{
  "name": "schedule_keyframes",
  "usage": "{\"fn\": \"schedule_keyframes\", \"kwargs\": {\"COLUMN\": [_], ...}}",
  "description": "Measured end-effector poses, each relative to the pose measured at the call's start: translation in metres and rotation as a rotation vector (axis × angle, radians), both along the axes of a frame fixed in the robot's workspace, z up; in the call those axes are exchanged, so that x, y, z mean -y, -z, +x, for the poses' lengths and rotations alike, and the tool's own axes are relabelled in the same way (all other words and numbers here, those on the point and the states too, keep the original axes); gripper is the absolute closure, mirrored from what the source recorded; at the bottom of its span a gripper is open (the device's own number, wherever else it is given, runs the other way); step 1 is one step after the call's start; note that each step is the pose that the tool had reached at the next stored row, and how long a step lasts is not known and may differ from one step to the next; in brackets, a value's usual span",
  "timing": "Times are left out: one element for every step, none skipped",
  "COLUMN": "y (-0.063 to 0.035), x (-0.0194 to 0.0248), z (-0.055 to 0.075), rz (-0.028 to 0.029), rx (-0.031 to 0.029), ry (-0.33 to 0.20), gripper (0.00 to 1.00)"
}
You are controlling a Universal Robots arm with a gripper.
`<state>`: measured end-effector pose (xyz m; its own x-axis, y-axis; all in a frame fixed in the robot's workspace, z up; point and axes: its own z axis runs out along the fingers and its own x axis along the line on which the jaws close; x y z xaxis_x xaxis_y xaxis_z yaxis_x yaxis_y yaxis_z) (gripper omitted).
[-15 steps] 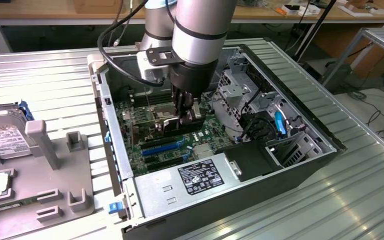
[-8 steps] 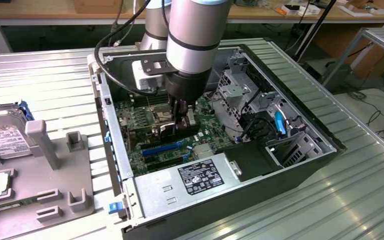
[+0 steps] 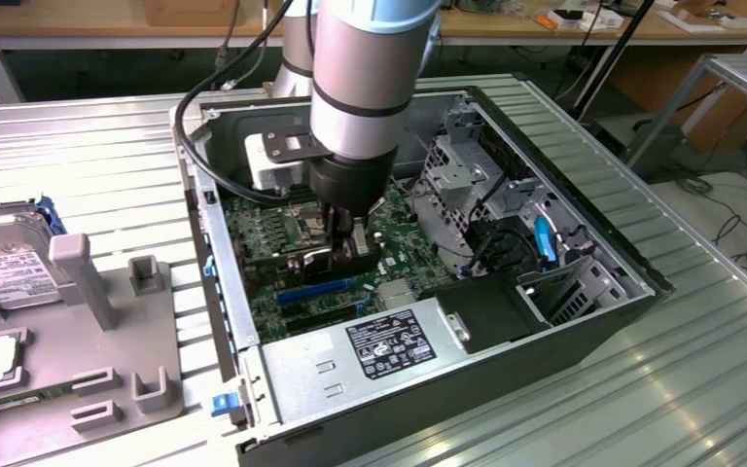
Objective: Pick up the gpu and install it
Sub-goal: 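Insert the gpu into the slot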
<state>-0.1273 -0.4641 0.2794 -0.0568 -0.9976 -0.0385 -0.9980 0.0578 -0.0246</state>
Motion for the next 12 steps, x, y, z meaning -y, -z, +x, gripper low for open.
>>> {"fn": "schedule_keyframes", "kwargs": {"y": [0.0003, 0.0004, 0.0004, 0.0004, 0.0004, 0.0004, 0.0004, 0.0003, 0.0004, 0.0004, 0.0004, 0.0004], "x": [0.0001, 0.0003, 0.0004, 0.0004, 0.0004, 0.0004, 0.0003, 0.0004, 0.0004, 0.0004, 0.0004, 0.0004], "z": [-0.0004, -0.0005, -0.0005, -0.0004, -0.0002, 0.0004, 0.0015, 0.0029, 0.0047, 0.005, 0.0055, 0.006], "rz": [-0.0015, -0.003, -0.0032, -0.0035, -0.0036, -0.0035, -0.0034, -0.0036, -0.0038, -0.0049, -0.0068, -0.0077], "rx": [-0.0001, -0.0001, -0.0001, -0.0002, -0.0003, -0.0011, -0.0028, -0.004, -0.0043, -0.0042, -0.0105, -0.0231], "ry": [0.0, 0.0, 0.0, 0.0, 0.0, 0.0, 0.0, 0.0, 0.0, 0.0, 0.0, 0.0], "gripper": [0.73, 0.73, 0.73, 0.73, 0.73, 0.73, 0.73, 0.73, 0.73, 0.73, 0.73, 0.73]}}
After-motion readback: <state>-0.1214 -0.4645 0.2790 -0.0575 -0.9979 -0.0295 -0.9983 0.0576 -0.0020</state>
